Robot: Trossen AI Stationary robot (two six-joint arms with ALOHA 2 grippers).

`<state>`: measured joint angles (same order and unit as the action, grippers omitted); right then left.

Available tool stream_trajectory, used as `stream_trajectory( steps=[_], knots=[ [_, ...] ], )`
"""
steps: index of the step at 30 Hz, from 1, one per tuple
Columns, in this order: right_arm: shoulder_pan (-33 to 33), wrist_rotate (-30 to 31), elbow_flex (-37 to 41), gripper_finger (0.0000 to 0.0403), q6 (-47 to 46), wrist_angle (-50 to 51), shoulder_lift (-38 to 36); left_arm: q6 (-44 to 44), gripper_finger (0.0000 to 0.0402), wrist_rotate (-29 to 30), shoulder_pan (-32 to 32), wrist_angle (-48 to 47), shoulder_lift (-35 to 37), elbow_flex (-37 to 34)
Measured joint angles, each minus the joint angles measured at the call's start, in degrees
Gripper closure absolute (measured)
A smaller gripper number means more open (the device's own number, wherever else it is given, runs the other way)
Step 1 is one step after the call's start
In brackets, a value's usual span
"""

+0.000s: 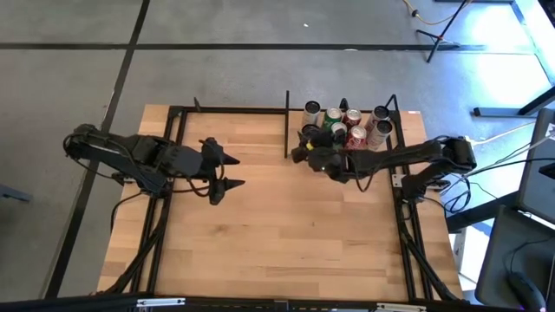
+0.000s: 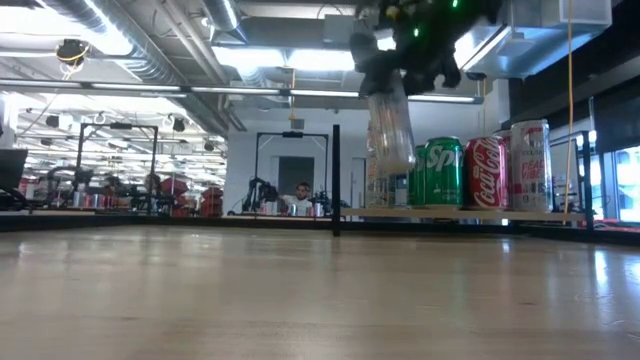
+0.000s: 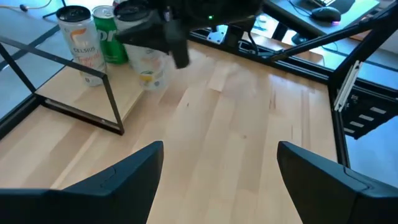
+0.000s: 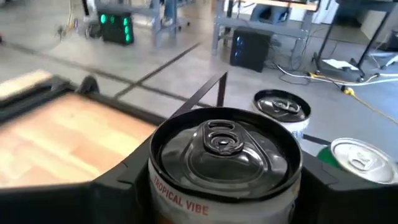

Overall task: Place canned beverage on shelf
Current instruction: Put the top white yellow soda can on the shelf aligned with the other white yellow soda can

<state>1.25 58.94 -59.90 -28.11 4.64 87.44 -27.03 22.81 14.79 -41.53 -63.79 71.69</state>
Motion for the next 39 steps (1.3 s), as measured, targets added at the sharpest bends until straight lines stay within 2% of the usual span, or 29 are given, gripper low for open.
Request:
stream_trajectory(
  steps=[5, 11, 23, 28, 39],
  knots=[
    [-3.1, -0.2, 7.3, 0.0179, 4.1, -14.6, -0.1, 0.1, 0.0094, 0.0, 0.0, 0.0, 0.0, 0.0],
    [-7.1, -1.2, 11.5, 0.0179, 8.7, -24.8, -0.1, 0.2, 0.0094, 0.0, 0.0, 0.0, 0.0, 0.0],
    [-11.6, -7.1, 13.1, 0.0179, 9.1, -31.8, 3.8, 0.6, 0.0094, 0.2, 0.0, 0.0, -0.1, 0.0],
    [-11.4, -5.9, 13.1, 0.0178, 9.2, -31.1, 4.8, 0.6, 0.0094, 0.3, 0.0, 0.2, -0.1, 0.0],
    [-11.4, -4.4, 13.1, 0.0102, 10.1, -29.1, 4.7, 0.6, 0.0094, 0.3, 0.0, 0.2, -0.1, 0.0]
  ],
)
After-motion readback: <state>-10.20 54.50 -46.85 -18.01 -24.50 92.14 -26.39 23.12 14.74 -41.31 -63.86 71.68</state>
